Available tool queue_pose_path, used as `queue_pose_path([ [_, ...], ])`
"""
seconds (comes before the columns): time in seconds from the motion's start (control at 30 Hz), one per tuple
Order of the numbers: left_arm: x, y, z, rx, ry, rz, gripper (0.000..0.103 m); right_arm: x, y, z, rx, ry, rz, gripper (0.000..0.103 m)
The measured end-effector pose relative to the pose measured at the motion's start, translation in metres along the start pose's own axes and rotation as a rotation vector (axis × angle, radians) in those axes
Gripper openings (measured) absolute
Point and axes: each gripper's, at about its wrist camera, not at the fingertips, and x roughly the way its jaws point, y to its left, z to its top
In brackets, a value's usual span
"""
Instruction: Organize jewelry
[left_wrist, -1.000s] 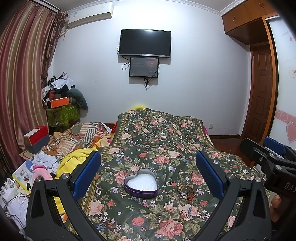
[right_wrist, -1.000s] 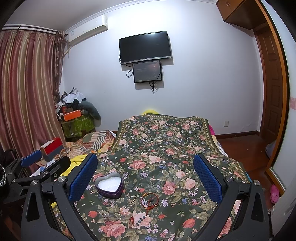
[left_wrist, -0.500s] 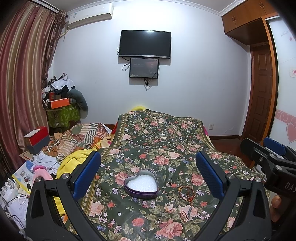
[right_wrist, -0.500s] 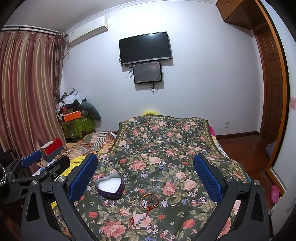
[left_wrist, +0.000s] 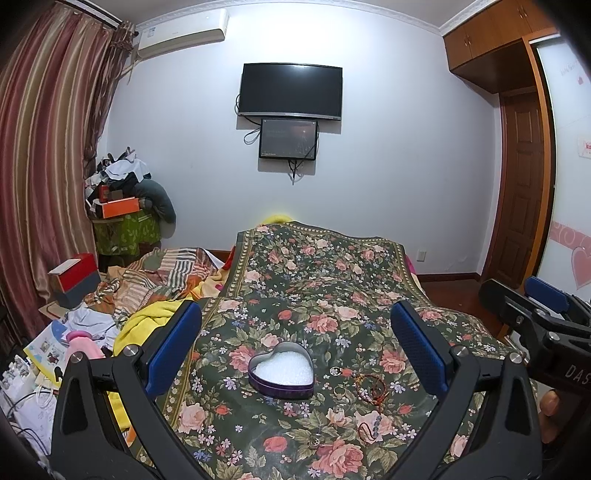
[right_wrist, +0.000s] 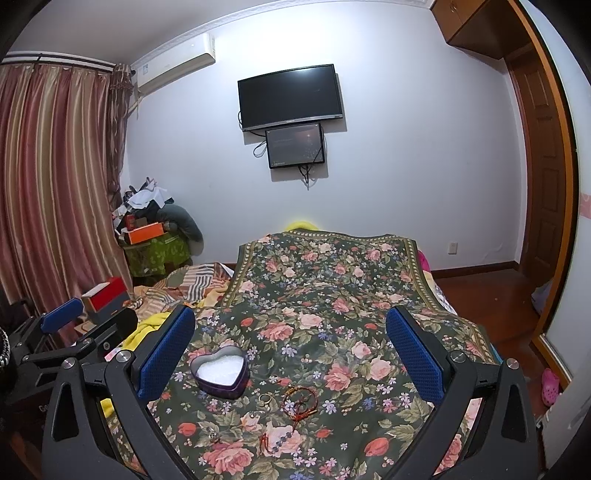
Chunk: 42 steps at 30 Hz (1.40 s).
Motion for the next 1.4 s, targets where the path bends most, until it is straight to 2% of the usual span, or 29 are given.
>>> queue_pose_path([
  [0.87, -0.010, -0.001, 0.004, 0.002, -0.025, -0.006, 0.103, -0.002, -0.002, 0.002, -0.010, -0.013, -0.012, 0.103],
  [1.1, 0.011, 0.001, -0.001, 0.001, 0.048, 0.006, 0.103, 0.012, -0.003, -0.007, -0.013, 0.036, -0.018, 0.103],
  [1.4, 0.048, 0.010, -0.021, -0.005, 0.181, 0.018, 0.103, 0.050, -0.012, -0.033, -0.025, 0.194, -0.046, 0.103],
])
